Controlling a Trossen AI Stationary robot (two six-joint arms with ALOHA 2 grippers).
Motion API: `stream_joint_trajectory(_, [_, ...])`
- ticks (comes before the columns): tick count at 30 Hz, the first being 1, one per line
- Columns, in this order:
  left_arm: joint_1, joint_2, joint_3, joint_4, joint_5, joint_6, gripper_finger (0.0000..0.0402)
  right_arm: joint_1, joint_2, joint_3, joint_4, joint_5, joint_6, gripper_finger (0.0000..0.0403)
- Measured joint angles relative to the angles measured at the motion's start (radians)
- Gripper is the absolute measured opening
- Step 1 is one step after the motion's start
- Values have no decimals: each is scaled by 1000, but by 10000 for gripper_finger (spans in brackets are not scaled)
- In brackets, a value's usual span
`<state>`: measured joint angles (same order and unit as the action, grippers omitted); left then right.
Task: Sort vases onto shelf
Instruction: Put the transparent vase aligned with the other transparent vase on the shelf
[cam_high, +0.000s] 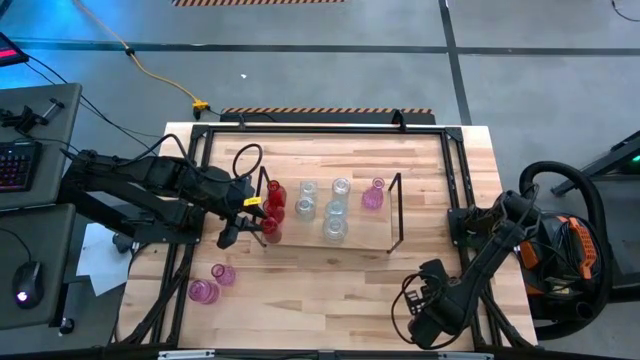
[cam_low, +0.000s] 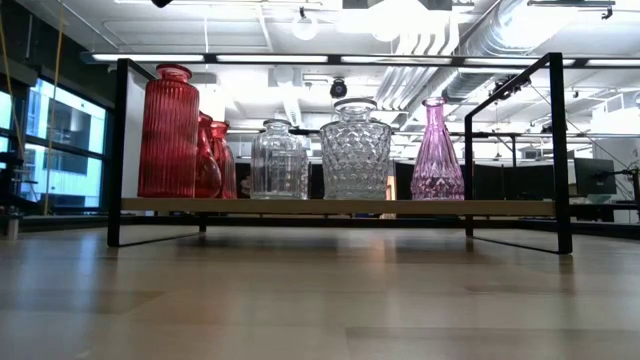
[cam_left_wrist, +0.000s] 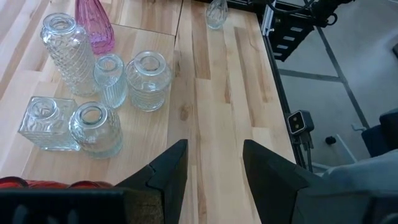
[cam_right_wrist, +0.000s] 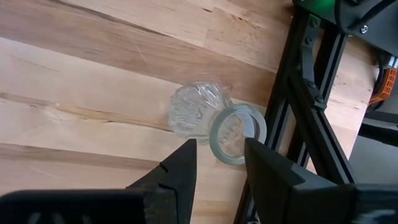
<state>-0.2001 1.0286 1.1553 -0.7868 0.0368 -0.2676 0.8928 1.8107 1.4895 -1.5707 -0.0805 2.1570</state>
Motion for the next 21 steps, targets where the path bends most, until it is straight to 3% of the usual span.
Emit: stream_joint_trajectory(21, [0,0,0,0,1,0,147,0,45,0,-2,34,-8,116])
